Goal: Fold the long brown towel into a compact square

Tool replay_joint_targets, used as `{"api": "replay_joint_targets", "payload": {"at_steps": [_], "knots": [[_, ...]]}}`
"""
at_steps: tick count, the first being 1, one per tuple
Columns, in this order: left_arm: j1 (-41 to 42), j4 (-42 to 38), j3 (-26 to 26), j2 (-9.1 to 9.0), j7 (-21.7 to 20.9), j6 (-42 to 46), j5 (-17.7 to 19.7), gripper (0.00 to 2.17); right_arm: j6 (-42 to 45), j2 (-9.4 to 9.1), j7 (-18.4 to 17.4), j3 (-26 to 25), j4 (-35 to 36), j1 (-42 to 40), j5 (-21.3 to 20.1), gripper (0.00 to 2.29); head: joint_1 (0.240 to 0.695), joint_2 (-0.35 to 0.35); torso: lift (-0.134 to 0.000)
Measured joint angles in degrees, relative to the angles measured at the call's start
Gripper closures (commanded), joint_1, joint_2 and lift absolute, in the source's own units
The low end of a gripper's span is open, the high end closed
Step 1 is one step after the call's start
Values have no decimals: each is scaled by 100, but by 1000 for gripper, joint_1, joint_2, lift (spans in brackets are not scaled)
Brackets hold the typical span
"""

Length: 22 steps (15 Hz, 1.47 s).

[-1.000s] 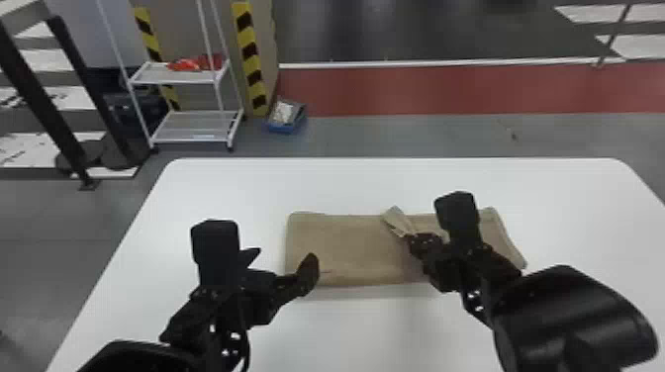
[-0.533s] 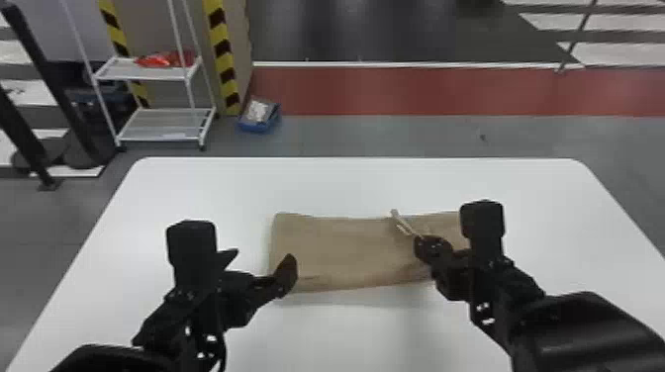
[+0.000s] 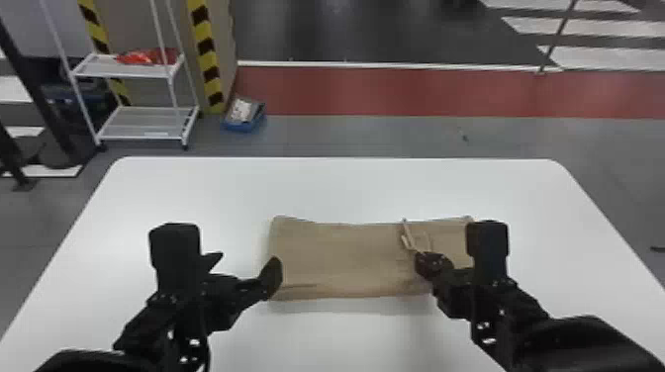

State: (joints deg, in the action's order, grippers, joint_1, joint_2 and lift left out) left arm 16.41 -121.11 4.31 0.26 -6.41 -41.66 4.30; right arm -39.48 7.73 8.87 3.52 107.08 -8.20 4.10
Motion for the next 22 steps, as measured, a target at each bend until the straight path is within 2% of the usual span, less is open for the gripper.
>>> {"api": "replay_joint_targets", "payload": {"at_steps": [2,4,5,11,13,16,22], "knots": [[-5,7,1,0,-2,2,0,39,-17,12,0,-167,80,-85,109,475,695,-64,-102],[-7,20,8,0,-9,3,0,39,-21,28,2,-318,103,-113,199,232,695,-85,-102],[-9,28,15,0,-9,2,-3,39,-15,37,7,-378,108,-122,227,198,695,-90,-102],[-7,37,25,0,-9,-11,-9,39,125,95,18,-512,-20,-82,372,198,695,-109,-102],[-7,49,25,0,-9,-8,-9,39,418,97,18,-425,-266,15,343,211,695,-107,-102],[14,50,17,0,-9,-10,-9,39,672,97,18,-238,-621,193,279,407,695,-90,-102],[34,47,-8,0,-18,33,-9,39,722,97,45,-189,-780,257,235,410,695,-82,-102]]}}
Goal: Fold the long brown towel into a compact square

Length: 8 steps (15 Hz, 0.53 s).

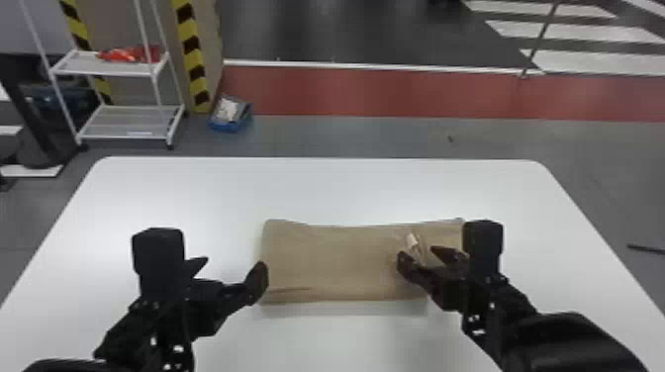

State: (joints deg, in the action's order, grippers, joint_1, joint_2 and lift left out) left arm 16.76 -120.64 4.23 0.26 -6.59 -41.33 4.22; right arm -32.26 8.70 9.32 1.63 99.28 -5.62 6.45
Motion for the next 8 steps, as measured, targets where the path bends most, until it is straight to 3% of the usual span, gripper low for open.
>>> {"api": "replay_joint_targets", "payload": {"at_steps": [3,6,8], "knots": [[44,77,14,0,41,529,64,33,-3,0,-1,8,-89,34,-30,505,695,-84,-102],[236,379,55,0,248,2380,267,29,20,0,0,45,-151,60,-36,596,695,-77,-102],[322,548,98,0,318,3155,348,29,30,0,0,66,-154,61,-36,684,695,-68,-102]]}}
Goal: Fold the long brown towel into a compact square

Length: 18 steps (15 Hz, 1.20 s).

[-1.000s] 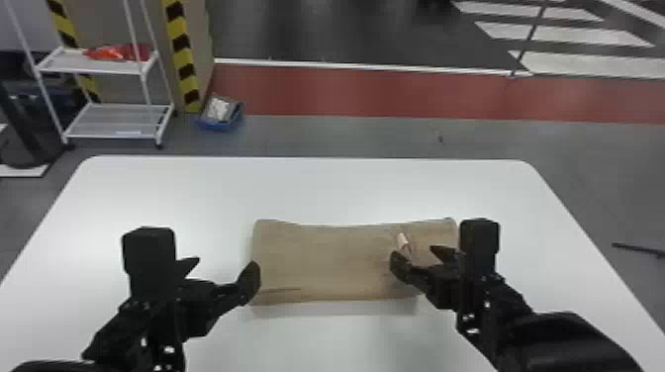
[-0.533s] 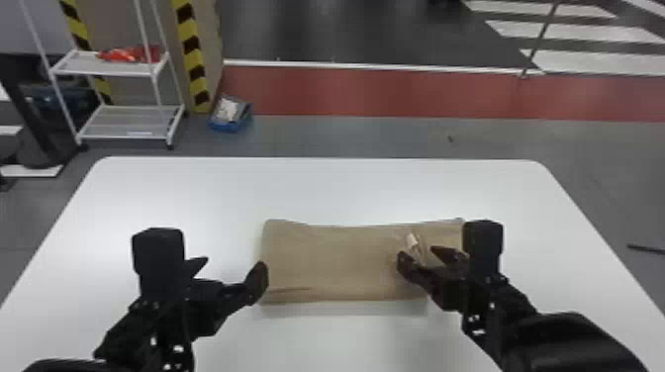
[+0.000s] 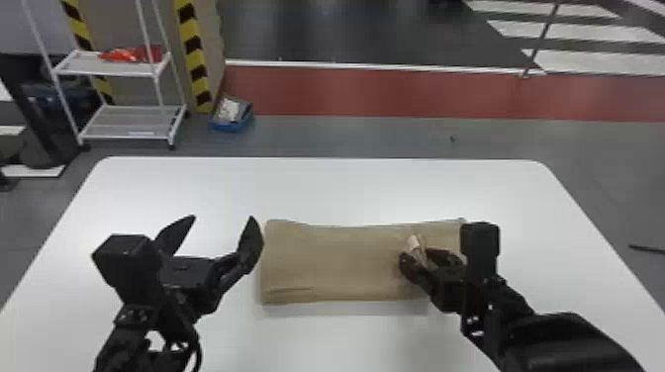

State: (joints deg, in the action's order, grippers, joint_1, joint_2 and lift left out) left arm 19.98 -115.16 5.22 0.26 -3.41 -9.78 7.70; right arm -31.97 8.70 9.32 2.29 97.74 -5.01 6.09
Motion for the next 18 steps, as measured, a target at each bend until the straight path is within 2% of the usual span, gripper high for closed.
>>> {"api": "replay_joint_targets", "payload": {"at_steps": [1,3,13,15,18], "knots": [[23,53,10,0,1,146,35,29,6,0,0,6,1,0,2,684,695,-67,-102],[52,103,14,0,-1,215,63,36,16,0,0,17,7,0,6,1021,695,-67,-102],[113,159,-1,0,24,354,114,46,122,-11,52,7,130,26,23,1025,695,-58,-102],[129,167,-28,0,25,394,134,46,96,0,58,-90,318,27,79,1025,695,-59,-102],[138,192,-51,0,25,435,144,46,-68,9,192,-488,746,6,279,1025,695,-80,-102]]}}
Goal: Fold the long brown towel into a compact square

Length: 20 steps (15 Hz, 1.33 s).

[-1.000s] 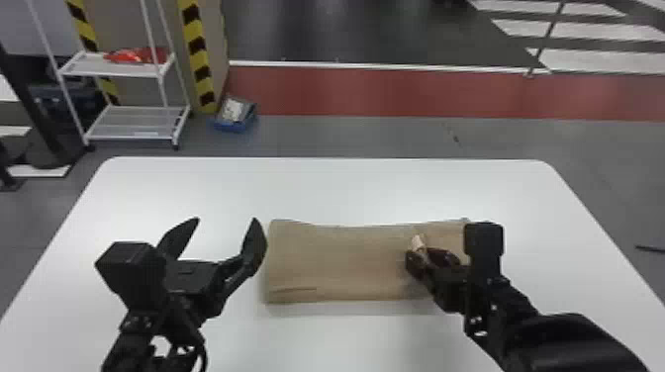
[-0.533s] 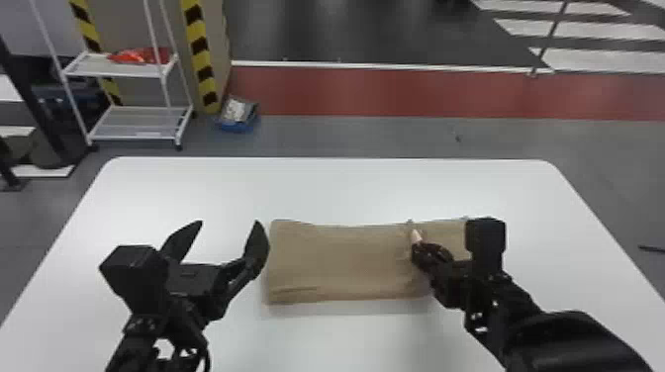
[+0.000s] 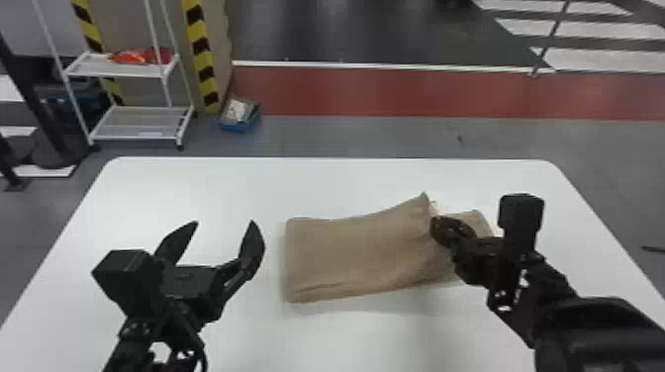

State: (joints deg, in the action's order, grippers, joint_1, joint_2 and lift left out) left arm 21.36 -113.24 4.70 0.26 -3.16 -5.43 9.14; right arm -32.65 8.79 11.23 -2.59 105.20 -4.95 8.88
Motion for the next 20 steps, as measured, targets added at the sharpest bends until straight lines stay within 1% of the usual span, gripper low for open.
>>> {"api": "replay_joint_targets", "payload": {"at_steps": [2,3,5,7,8,9,11,12,14,16,17,18,20], "knots": [[0,15,-4,0,0,5,2,46,-59,0,17,-254,112,-18,126,1025,695,-98,-102],[-2,24,-4,0,0,12,5,46,-67,3,16,-300,43,16,120,1025,695,-105,-102],[-25,43,2,0,-6,19,9,46,-71,25,73,-194,-304,185,31,1025,695,-107,-102],[-29,43,9,0,-8,20,9,46,-83,42,170,-202,-400,304,139,1025,695,-100,-102],[-12,30,-1,0,-7,20,9,46,-135,53,186,-382,-290,321,313,1025,695,-104,-102],[9,12,-22,0,-8,20,9,46,-264,65,186,-641,-121,323,517,1025,695,-126,-102],[26,1,-55,0,-10,20,43,46,-439,93,186,-1016,-14,328,731,1025,695,-152,-102],[17,11,-57,0,-15,20,63,46,-448,112,186,-1064,-169,364,728,1025,695,-160,-102],[-22,47,-28,0,-20,7,74,46,-395,175,199,-985,-698,530,645,1025,695,-173,-102],[-21,51,-16,0,-18,3,71,46,-379,211,247,-866,-937,646,596,1025,695,-169,-102],[-3,43,-28,0,-18,2,71,46,-400,214,264,-861,-942,666,604,1025,695,-167,-102],[20,22,-50,0,-18,2,71,46,-454,217,279,-957,-847,674,659,1025,695,-169,-102],[55,-1,-93,0,-25,2,82,46,-689,237,276,-1418,-614,728,817,1025,695,-193,-102]]}}
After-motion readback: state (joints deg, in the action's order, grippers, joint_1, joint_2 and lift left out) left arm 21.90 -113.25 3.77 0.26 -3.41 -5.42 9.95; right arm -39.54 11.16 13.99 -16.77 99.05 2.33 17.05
